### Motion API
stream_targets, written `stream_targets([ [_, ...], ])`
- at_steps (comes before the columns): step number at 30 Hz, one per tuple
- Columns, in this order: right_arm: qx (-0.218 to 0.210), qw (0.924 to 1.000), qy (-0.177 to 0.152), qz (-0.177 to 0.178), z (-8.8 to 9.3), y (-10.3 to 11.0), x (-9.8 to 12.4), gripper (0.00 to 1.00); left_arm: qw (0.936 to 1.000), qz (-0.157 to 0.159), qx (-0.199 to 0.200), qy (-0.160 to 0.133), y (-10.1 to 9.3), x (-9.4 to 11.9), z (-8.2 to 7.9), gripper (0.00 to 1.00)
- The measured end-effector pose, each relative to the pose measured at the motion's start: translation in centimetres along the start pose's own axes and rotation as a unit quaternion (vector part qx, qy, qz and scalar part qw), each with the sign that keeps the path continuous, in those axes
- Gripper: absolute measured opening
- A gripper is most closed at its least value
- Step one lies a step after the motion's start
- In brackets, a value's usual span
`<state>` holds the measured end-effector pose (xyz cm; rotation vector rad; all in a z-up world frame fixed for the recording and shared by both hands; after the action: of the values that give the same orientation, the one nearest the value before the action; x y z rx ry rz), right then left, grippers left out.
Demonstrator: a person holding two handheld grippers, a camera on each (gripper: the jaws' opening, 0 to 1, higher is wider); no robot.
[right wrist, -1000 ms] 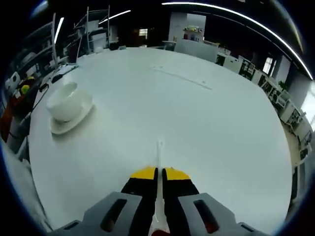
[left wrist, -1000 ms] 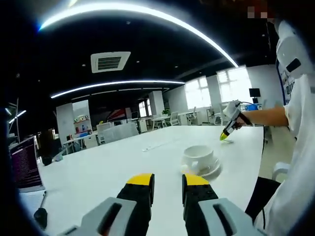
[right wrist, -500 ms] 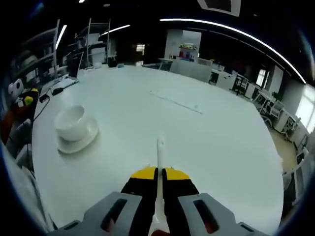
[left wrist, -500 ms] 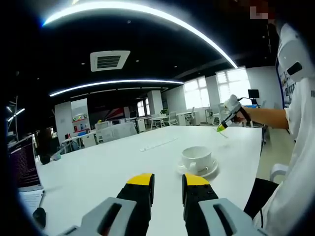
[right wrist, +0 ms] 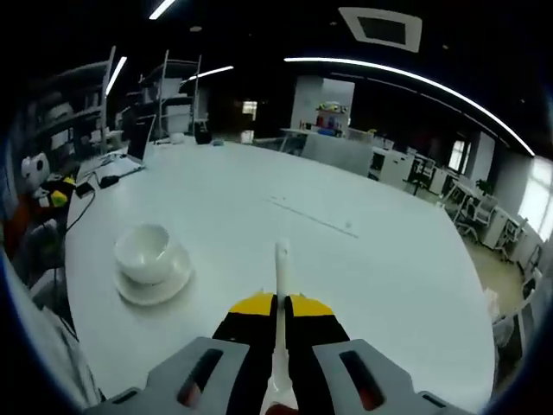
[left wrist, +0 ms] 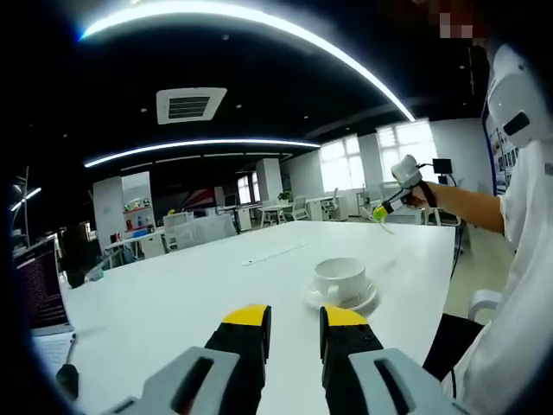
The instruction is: Tidy tabletop coffee trays, cups and spoons，present forward
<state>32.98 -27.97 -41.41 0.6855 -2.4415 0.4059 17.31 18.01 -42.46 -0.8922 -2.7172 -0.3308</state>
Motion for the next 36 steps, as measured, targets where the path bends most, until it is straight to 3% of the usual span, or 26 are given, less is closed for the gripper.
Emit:
stream_targets([
  [16, 0.021, 0.9967, -0.076, -0.02, -5.0, 4.6, 1.4, 0.05, 0.9999, -0.005, 0.012, -0.01, 0.0, 0.4, -0.3, 0.25],
  [23, 0.026, 0.9921, -0.111, -0.053, -7.2, 7.6, 1.5, 0.05, 0.9995, -0.008, 0.023, -0.018, 0.0, 0.5, -0.5, 0.25],
  [36, 0.059, 0.9825, -0.124, -0.125, -10.4, 13.9, -1.1, 0.05, 0.9995, -0.004, 0.027, -0.017, -0.4, 0.6, -0.2, 0.25],
])
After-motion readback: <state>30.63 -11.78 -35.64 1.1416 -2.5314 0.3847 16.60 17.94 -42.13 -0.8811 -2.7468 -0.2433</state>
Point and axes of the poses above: the point that each gripper's makers call its tool centre point, and the gripper's own axes: x roughly backward along the fingers, y roughly to its left, z roughly out of its underside, the point moved 5 cm from there along x, roughly backward along the fingers, and after that the axes turned 8 degrees about y, right-handed, at the moved point
